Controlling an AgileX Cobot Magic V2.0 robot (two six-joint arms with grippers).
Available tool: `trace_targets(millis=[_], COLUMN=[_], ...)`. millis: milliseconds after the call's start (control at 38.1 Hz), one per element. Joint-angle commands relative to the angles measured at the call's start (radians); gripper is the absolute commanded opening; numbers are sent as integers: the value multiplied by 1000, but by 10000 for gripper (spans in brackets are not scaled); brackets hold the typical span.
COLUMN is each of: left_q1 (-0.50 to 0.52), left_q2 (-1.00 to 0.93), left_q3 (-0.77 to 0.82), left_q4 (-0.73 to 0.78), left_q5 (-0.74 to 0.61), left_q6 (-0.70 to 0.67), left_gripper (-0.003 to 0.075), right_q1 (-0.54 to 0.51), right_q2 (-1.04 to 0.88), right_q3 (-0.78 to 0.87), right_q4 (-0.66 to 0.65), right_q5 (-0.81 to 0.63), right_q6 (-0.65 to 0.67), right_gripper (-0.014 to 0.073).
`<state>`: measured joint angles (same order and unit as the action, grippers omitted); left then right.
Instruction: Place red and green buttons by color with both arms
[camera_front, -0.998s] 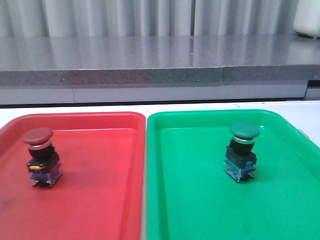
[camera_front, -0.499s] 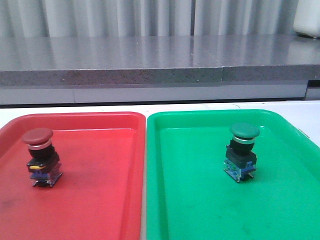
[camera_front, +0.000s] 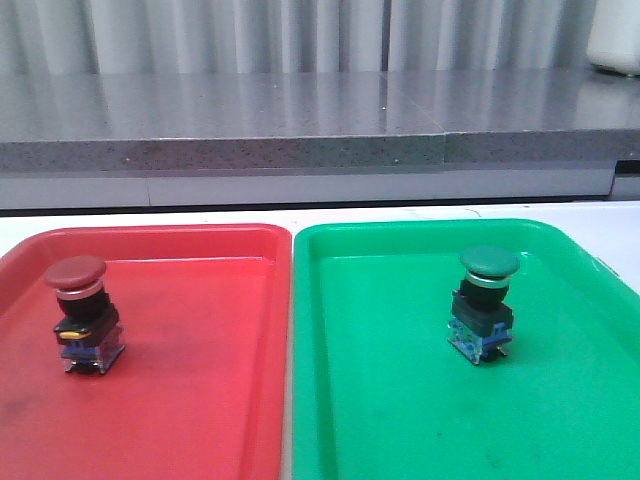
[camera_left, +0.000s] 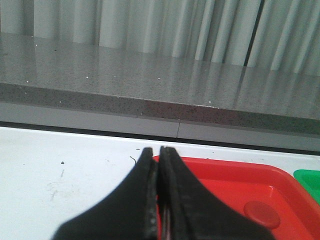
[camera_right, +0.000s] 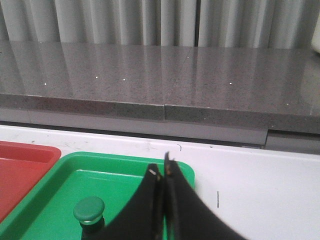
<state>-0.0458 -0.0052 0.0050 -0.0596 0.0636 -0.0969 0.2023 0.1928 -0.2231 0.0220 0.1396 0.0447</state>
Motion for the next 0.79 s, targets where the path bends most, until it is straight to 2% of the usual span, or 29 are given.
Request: trace_targets(millis=[0,289,342,762], left_q1=[-7,-7,-7,-7], left_q2=[-15,-15,-15,-15], left_q3=[24,24,24,24], left_q4=[-10,-10,-10,-10], left_q5=[-84,-84,-84,-84], left_q6=[2,2,2,2], left_gripper=[-20,-20,-20,-20], right_q1=[-16,-206,-231,-241], right_q2=[-9,-198,-223,-220], right_q3=[21,249,244,244], right_q4=[-22,-22,-22,-22], right_q5=[-98,-83,-14,38], right_q6=[-45,-45,-45,-45], right_gripper=[-68,-68,-68,-68])
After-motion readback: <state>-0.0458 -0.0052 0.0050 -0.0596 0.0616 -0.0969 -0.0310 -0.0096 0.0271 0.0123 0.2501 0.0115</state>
